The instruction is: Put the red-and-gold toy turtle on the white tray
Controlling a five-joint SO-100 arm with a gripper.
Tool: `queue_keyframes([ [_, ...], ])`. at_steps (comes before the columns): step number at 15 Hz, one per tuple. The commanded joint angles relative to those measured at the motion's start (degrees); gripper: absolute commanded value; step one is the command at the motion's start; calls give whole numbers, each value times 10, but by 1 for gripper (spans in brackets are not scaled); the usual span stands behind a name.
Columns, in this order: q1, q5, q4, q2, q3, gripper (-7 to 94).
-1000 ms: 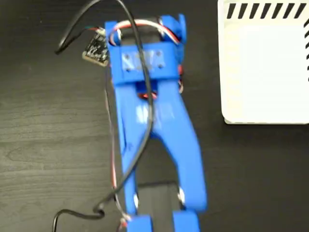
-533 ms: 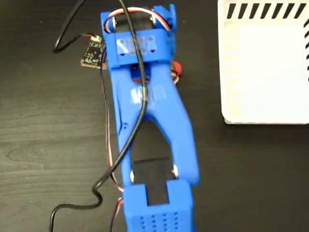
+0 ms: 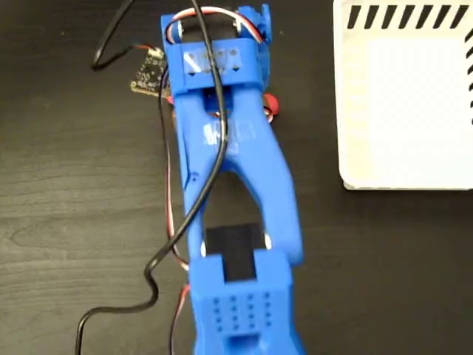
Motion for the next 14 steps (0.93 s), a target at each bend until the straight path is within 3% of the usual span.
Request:
queue_keyframes([
  [1, 5, 4, -2, 8, -36, 56],
  [2, 4, 4, -2, 3, -38, 53],
  [6, 3, 4, -6, -3, -38, 2],
  [11, 15, -5, -28, 46, -1, 0],
  [14, 34, -21, 25, 163, -27, 0],
])
